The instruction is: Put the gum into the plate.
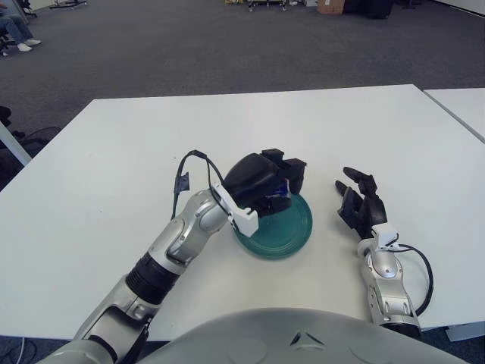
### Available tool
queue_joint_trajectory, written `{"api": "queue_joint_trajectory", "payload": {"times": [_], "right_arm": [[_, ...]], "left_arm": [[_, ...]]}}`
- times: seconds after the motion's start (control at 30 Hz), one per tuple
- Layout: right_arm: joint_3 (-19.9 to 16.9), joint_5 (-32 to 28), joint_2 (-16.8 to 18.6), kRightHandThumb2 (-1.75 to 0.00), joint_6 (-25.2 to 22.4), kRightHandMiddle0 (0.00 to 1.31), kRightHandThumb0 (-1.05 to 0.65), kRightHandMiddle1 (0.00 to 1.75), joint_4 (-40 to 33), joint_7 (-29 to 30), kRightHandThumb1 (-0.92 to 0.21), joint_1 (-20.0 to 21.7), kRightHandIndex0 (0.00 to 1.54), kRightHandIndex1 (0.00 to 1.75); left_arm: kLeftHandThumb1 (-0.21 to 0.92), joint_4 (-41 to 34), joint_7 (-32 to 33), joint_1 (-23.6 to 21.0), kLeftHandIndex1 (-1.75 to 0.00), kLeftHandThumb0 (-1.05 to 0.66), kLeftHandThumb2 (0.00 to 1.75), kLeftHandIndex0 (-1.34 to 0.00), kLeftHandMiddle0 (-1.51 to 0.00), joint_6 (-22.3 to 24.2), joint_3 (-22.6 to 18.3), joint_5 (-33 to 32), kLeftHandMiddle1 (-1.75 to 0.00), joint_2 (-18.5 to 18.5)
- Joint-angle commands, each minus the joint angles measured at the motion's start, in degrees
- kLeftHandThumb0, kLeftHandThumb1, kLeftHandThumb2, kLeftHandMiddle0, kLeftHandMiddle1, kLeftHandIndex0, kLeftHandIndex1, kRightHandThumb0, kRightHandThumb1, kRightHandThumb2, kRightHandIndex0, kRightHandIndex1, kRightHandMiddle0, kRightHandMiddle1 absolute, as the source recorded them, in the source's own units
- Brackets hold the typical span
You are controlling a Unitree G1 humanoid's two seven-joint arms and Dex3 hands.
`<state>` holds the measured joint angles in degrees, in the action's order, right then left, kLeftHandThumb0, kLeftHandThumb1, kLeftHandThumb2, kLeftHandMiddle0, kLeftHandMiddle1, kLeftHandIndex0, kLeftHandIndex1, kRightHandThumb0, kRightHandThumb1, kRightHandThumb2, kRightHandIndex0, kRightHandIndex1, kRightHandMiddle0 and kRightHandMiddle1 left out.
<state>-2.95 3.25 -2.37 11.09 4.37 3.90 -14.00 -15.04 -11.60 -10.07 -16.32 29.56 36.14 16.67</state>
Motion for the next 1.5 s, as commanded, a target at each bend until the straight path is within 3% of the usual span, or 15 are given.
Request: {"api": "queue_joint_trajectory", "payload": {"times": [0.0, 0.2, 0.53, 1.17, 1.23, 1.33, 1.43, 1.47], "right_arm": [[1.29, -0.29, 1.19, -1.01, -6.14, 0.0, -0.78, 0.73, 2.94, -0.95, -0.92, -3.51, 0.45, 0.02], [1.1, -2.08, 1.93, -1.01, -7.61, 0.0, -0.75, 0.71, 2.76, -1.45, -0.92, -3.41, 0.38, 0.0], [-0.18, -5.94, 3.08, -0.96, -6.56, 0.0, -0.74, 0.81, 5.96, -2.58, -0.92, -1.98, 0.4, 0.02], [-0.32, -4.46, 2.85, -0.95, -3.13, 0.0, -0.76, 0.82, 8.66, -1.99, -0.92, -1.44, 0.42, 0.02], [-0.38, -4.51, 2.91, -0.95, -3.0, 0.0, -0.76, 0.81, 8.84, -1.9, -0.92, -1.4, 0.41, 0.02], [-0.45, -4.81, 2.95, -0.96, -3.03, 0.0, -0.76, 0.8, 8.93, -1.93, -0.92, -1.4, 0.41, 0.01], [-0.52, -5.18, 3.05, -0.96, -3.08, 0.0, -0.76, 0.79, 8.95, -2.09, -0.92, -1.59, 0.4, 0.01], [-0.5, -5.2, 3.07, -0.96, -3.05, 0.0, -0.76, 0.78, 8.95, -2.11, -0.92, -1.65, 0.39, 0.01]], "left_arm": [[0.26, -2.1, -2.84, 0.89, -1.75, -0.49, 1.38, -0.65, -1.15, -0.34, 0.27, -0.41, -1.75, 1.42], [0.22, -5.97, -10.03, 0.24, -1.75, -0.51, 1.43, -0.68, -1.14, 2.89, 2.35, 0.63, -1.75, 0.89], [0.2, -4.31, -13.84, -1.31, -1.75, -0.51, 1.45, -0.7, -1.09, 3.59, 4.07, 1.9, -1.75, -0.05], [0.24, -0.15, -13.19, -1.55, -1.75, -0.49, 1.4, -0.66, -0.99, 4.01, 4.81, 4.13, -1.75, -1.51], [0.13, 0.23, -12.95, -1.57, -1.75, -0.25, 1.53, -0.65, -0.89, 3.6, 4.88, 4.19, -1.75, -1.47], [0.12, 0.7, -13.03, -1.57, -1.66, -0.09, 1.52, -0.61, -0.81, 3.06, 4.94, 3.96, -1.75, -1.33], [0.31, 2.47, -12.93, -1.6, -1.64, -0.03, 1.3, -0.49, -0.62, 1.64, 5.09, 3.09, -1.75, -0.97], [0.42, 2.92, -12.86, -1.61, -1.64, -0.17, 1.14, -0.47, -0.49, 1.26, 5.08, 2.91, -1.75, -0.92]]}}
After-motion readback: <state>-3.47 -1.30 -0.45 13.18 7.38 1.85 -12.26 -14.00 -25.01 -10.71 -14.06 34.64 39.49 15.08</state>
